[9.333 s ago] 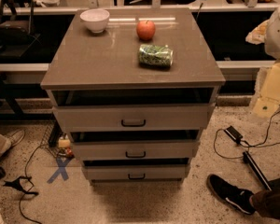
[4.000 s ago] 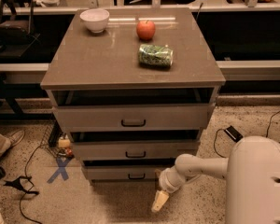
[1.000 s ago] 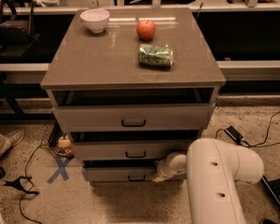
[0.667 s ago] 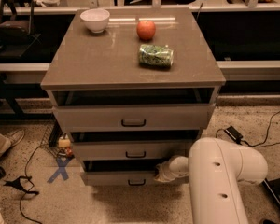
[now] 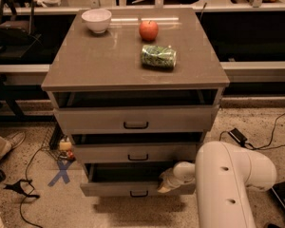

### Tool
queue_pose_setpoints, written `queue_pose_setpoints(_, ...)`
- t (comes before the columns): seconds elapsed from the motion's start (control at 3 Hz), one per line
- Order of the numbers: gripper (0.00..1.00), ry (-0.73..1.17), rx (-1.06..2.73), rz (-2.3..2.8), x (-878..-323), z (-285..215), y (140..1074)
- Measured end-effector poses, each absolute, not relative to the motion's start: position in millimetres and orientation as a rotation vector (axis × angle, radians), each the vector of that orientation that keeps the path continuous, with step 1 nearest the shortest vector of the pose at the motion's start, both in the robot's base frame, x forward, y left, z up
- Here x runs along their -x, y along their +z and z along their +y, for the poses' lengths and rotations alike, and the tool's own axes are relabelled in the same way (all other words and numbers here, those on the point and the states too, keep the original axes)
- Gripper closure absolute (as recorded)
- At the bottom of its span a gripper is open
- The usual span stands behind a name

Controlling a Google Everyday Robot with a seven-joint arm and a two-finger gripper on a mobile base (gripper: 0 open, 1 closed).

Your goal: Open bottom drawer

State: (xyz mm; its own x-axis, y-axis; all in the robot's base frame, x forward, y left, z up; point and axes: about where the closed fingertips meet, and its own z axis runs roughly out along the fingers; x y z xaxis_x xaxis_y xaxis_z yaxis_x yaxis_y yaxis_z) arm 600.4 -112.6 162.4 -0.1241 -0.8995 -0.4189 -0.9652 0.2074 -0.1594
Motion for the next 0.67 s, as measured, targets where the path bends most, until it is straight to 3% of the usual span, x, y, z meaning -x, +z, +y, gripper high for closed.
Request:
queue_pose_setpoints(0.33, 0.84, 0.213, 1.732, 2.066, -599.0, -111.5, 161.0)
queue_pose_setpoints(0.67, 0.60, 0.216, 1.734, 2.066, -597.7, -110.2, 159.7)
